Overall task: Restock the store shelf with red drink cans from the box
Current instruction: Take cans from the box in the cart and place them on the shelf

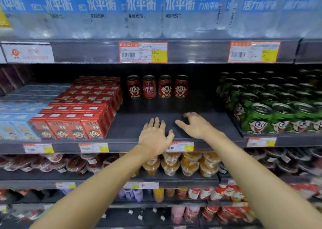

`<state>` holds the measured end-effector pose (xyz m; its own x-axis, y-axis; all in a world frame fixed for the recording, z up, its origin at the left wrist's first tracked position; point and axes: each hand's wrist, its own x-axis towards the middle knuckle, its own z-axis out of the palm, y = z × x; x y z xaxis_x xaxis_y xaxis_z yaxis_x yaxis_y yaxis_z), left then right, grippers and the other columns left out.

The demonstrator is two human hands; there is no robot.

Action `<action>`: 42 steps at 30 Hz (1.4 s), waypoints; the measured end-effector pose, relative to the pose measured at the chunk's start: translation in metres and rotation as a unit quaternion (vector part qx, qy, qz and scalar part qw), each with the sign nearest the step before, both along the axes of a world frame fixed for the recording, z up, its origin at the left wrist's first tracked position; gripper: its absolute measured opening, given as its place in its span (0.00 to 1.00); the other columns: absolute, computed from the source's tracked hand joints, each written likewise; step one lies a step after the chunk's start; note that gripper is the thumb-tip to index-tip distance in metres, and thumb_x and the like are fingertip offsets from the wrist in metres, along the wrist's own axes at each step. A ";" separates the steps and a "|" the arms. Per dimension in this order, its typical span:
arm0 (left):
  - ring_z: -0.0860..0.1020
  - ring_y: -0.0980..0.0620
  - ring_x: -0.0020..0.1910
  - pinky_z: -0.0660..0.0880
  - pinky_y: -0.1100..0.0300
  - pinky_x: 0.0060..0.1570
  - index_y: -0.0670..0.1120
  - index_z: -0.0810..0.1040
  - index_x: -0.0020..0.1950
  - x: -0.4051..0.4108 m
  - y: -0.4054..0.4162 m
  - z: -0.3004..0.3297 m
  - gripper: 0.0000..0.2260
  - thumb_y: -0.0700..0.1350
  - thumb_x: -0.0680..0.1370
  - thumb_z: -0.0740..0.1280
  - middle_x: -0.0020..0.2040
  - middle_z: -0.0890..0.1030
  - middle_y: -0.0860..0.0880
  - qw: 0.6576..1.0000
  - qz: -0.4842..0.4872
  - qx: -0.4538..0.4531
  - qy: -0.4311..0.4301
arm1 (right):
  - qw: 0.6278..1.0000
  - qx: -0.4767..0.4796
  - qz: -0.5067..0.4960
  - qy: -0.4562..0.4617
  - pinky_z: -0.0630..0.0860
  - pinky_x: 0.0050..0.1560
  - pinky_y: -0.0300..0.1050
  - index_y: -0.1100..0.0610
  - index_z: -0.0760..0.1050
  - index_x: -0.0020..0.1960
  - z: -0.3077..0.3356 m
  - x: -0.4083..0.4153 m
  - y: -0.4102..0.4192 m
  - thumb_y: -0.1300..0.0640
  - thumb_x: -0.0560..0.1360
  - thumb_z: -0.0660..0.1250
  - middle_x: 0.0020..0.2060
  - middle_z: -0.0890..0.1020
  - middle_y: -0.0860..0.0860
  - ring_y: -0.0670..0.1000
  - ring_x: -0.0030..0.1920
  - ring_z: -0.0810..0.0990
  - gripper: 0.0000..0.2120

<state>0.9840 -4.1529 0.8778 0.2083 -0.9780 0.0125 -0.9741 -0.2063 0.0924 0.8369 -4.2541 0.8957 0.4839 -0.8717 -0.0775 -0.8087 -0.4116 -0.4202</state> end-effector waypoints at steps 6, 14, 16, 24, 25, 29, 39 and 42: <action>0.52 0.43 0.78 0.50 0.50 0.76 0.43 0.55 0.79 -0.001 0.000 0.001 0.30 0.58 0.82 0.48 0.79 0.54 0.40 1.000 0.002 0.018 0.001 | 0.994 -0.077 0.009 0.081 0.54 0.77 0.52 0.58 0.60 0.78 -0.015 -0.004 0.036 0.42 0.84 0.49 0.79 0.58 0.58 0.58 0.79 0.55 0.29; 0.58 0.43 0.77 0.55 0.51 0.75 0.42 0.63 0.77 -0.007 -0.001 0.002 0.26 0.55 0.83 0.50 0.77 0.61 0.39 1.000 0.022 -0.016 0.005 | 0.983 -0.167 -0.046 0.057 0.60 0.74 0.52 0.56 0.69 0.73 -0.026 -0.001 0.051 0.41 0.83 0.49 0.75 0.68 0.56 0.57 0.76 0.63 0.27; 0.58 0.43 0.77 0.56 0.51 0.74 0.42 0.62 0.76 -0.003 0.001 0.012 0.26 0.55 0.82 0.52 0.77 0.60 0.40 1.000 0.011 0.012 0.025 | 0.987 -0.148 -0.035 0.058 0.59 0.75 0.53 0.56 0.69 0.73 -0.024 -0.001 0.051 0.41 0.83 0.48 0.75 0.67 0.56 0.57 0.76 0.62 0.27; 0.66 0.45 0.72 0.65 0.51 0.68 0.45 0.63 0.77 0.019 0.032 0.021 0.24 0.53 0.83 0.55 0.75 0.67 0.46 0.994 -0.093 -0.027 -0.041 | 0.982 -0.179 -0.010 0.050 0.49 0.78 0.54 0.58 0.64 0.77 -0.031 -0.017 0.089 0.38 0.82 0.46 0.78 0.61 0.56 0.55 0.79 0.56 0.32; 0.67 0.45 0.71 0.66 0.50 0.67 0.45 0.65 0.75 0.019 0.040 0.018 0.23 0.53 0.82 0.55 0.73 0.68 0.46 0.988 -0.122 -0.054 -0.073 | 0.983 -0.177 -0.008 0.049 0.47 0.78 0.55 0.58 0.61 0.78 -0.032 -0.019 0.098 0.37 0.81 0.42 0.79 0.59 0.56 0.55 0.79 0.54 0.35; 0.79 0.44 0.55 0.76 0.51 0.52 0.44 0.79 0.59 0.011 0.066 0.002 0.18 0.50 0.75 0.60 0.57 0.80 0.46 0.961 -0.212 -0.139 -0.110 | 0.982 -0.178 -0.009 0.060 0.53 0.78 0.54 0.60 0.58 0.79 -0.035 -0.034 0.129 0.40 0.82 0.50 0.79 0.58 0.59 0.58 0.79 0.55 0.32; 0.77 0.41 0.53 0.73 0.49 0.50 0.44 0.76 0.57 -0.036 0.183 -0.040 0.14 0.49 0.76 0.63 0.53 0.78 0.44 0.968 -0.229 -0.086 -0.050 | 0.981 -0.032 -0.145 0.127 0.72 0.60 0.55 0.57 0.68 0.68 -0.074 -0.072 0.271 0.43 0.81 0.58 0.66 0.73 0.57 0.60 0.65 0.72 0.23; 0.74 0.43 0.58 0.71 0.49 0.53 0.44 0.74 0.59 -0.054 0.223 -0.057 0.14 0.50 0.79 0.60 0.59 0.76 0.44 0.968 -0.245 -0.043 -0.042 | 0.975 0.001 -0.173 0.138 0.72 0.60 0.54 0.58 0.68 0.69 -0.098 -0.083 0.329 0.45 0.80 0.59 0.66 0.73 0.57 0.61 0.65 0.74 0.22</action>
